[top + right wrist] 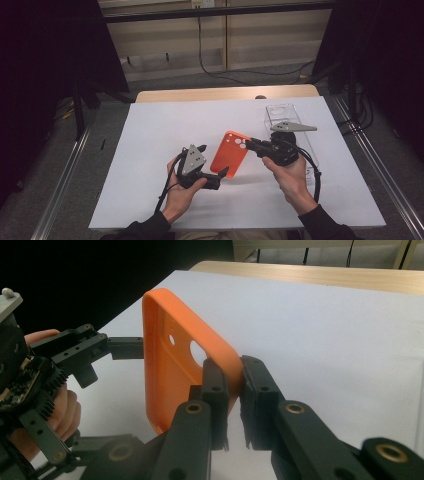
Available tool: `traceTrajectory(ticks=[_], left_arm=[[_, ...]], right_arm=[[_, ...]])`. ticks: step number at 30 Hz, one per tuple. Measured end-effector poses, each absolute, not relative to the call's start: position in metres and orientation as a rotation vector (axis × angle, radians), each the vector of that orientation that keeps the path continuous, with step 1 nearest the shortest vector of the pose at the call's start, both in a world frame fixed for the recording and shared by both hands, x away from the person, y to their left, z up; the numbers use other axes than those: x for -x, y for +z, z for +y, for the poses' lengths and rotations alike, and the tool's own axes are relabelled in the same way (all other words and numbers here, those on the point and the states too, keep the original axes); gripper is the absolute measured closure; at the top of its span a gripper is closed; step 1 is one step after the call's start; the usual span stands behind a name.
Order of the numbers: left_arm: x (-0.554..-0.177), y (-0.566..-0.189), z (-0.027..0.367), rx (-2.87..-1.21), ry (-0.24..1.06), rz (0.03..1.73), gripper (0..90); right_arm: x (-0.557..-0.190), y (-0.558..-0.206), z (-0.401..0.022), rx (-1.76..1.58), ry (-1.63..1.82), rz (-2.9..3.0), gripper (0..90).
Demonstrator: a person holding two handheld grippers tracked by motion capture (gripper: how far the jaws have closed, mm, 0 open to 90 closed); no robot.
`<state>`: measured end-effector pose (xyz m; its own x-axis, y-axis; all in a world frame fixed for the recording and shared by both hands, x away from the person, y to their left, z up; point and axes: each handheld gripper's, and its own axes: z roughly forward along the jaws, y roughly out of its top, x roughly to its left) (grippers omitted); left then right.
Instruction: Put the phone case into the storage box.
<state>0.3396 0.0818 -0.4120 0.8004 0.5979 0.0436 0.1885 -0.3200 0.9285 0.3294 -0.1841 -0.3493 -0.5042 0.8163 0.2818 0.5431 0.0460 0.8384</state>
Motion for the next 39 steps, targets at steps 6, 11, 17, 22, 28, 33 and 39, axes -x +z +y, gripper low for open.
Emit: traceTrajectory(ticks=[6,11,17,22,28,33,39], left_arm=[[-0.335,-0.412,0.092,-1.851,0.502,0.625,3.7],[-0.332,-0.412,0.102,-1.836,0.488,0.644,3.7],[-0.333,-0.41,0.116,-1.824,0.479,0.671,3.6],[-0.334,-0.41,0.127,-1.802,0.495,0.688,3.6],[-0.334,-0.41,0.143,-1.792,0.52,0.719,3.5],[-0.332,-0.41,0.156,-1.776,0.538,0.74,3.6],[-0.33,-0.411,0.169,-1.746,0.6,0.768,3.1]], right_arm=[[-0.33,-0.349,-0.188,-1.372,1.445,2.042,81.9],[-0.331,-0.349,-0.191,-1.364,1.442,2.033,81.9],[-0.331,-0.349,-0.195,-1.36,1.45,2.009,81.9],[-0.331,-0.348,-0.198,-1.34,1.446,1.999,81.9],[-0.33,-0.346,-0.202,-1.336,1.436,1.973,82.0],[-0.33,-0.347,-0.204,-1.32,1.433,1.968,82.0],[-0.33,-0.346,-0.208,-1.312,1.427,1.953,82.0]])
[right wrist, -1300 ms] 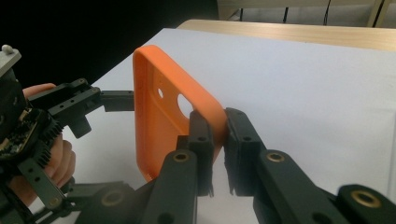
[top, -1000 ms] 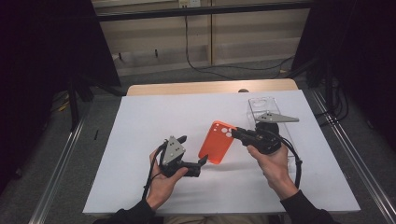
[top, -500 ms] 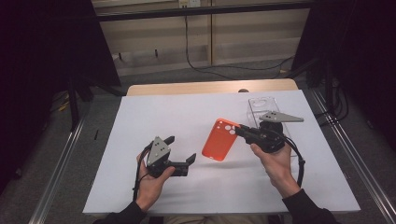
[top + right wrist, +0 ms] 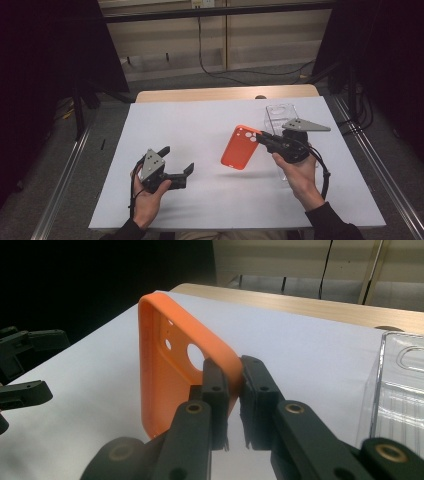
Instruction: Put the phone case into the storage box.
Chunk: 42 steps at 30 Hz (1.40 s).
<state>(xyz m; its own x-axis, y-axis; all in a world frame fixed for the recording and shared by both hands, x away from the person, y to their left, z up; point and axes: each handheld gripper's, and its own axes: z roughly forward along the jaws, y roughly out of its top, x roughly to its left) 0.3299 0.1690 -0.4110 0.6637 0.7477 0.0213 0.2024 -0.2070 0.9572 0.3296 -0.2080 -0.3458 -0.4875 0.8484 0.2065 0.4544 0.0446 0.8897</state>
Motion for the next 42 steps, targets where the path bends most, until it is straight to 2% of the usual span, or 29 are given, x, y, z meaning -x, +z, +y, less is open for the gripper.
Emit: traceTrajectory(ticks=[4,8,27,30,42], left_arm=[[-0.33,-0.412,0.176,-1.708,0.603,0.793,3.1],[-0.331,-0.41,0.185,-1.671,0.547,0.811,2.9],[-0.319,-0.415,0.225,-1.623,0.642,0.914,2.4],[-0.317,-0.417,0.228,-1.599,0.62,0.937,2.4],[-0.313,-0.42,0.228,-1.608,0.655,0.88,2.7]], right_arm=[[-0.329,-0.345,-0.21,-1.305,1.416,1.947,82.0],[-0.33,-0.344,-0.214,-1.306,1.418,1.931,82.1],[-0.334,-0.337,-0.233,-1.319,1.402,1.859,82.2],[-0.335,-0.335,-0.235,-1.313,1.4,1.851,82.2],[-0.342,-0.324,-0.246,-1.297,1.359,1.813,82.3]])
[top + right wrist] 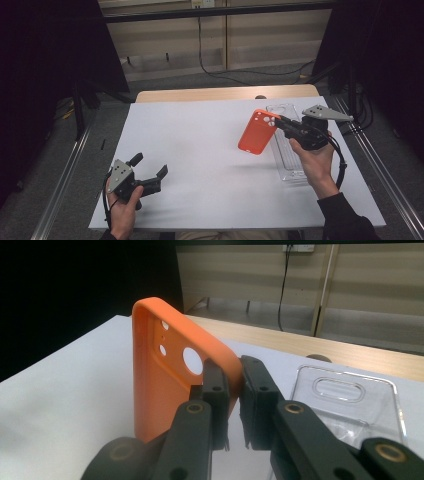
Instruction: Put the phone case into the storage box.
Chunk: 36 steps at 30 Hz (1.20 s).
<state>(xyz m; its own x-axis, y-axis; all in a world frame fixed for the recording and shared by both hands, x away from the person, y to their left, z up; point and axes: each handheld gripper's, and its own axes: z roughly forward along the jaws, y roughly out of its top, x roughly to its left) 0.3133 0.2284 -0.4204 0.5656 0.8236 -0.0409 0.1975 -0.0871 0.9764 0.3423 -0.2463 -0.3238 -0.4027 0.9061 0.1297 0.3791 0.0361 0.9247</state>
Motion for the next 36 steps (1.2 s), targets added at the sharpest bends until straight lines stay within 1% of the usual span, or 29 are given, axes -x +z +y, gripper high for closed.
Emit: traceTrajectory(ticks=[10,36], left_arm=[[-0.311,-0.424,0.223,-1.619,0.643,0.878,2.7],[-0.312,-0.426,0.223,-1.613,0.642,0.898,2.7]], right_arm=[[-0.35,-0.317,-0.254,-1.282,1.333,1.794,82.4],[-0.365,-0.294,-0.278,-1.271,1.286,1.723,82.8]])
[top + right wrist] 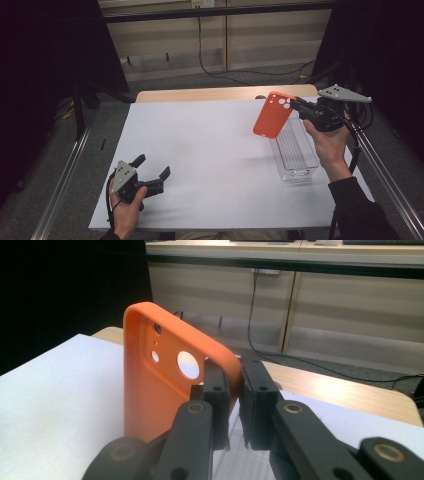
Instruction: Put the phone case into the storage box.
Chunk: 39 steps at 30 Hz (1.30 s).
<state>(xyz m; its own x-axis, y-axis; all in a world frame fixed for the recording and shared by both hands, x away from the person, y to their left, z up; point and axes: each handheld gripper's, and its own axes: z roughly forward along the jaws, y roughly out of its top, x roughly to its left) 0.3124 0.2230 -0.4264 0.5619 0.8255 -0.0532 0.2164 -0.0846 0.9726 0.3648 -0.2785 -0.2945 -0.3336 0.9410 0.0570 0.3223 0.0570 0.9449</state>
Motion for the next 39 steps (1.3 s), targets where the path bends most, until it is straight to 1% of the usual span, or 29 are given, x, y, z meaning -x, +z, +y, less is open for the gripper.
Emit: traceTrajectory(ticks=[7,11,39], left_arm=[[-0.312,-0.426,0.222,-1.614,0.637,0.895,2.7],[-0.311,-0.428,0.22,-1.62,0.613,0.924,2.7],[-0.311,-0.426,0.219,-1.629,0.63,0.91,2.7]], right_arm=[[-0.37,-0.291,-0.287,-1.256,1.26,1.698,82.8],[-0.373,-0.291,-0.292,-1.265,1.245,1.686,82.9],[-0.41,-0.3,-0.315,-1.273,1.137,1.652,82.9]])
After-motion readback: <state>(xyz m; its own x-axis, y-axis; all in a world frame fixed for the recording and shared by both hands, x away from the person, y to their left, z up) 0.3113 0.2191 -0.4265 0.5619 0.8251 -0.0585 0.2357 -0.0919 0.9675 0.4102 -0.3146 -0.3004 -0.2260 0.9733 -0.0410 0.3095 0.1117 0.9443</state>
